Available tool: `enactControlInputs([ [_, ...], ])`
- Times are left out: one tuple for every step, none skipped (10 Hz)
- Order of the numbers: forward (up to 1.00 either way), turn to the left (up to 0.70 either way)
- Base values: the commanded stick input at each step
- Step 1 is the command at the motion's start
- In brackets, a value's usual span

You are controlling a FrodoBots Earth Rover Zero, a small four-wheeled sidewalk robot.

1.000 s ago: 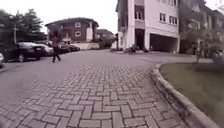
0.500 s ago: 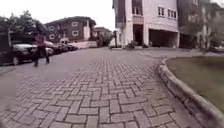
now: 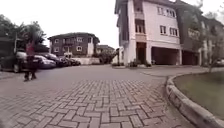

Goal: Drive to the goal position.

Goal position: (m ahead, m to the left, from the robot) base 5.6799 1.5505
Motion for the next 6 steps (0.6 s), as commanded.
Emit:
enactControlInputs([
  [0.7,0.0],
  [0.7,0.0],
  [0.7,0.0],
  [0.7,0.0],
  [0.7,0.0],
  [0.7,0.0],
])
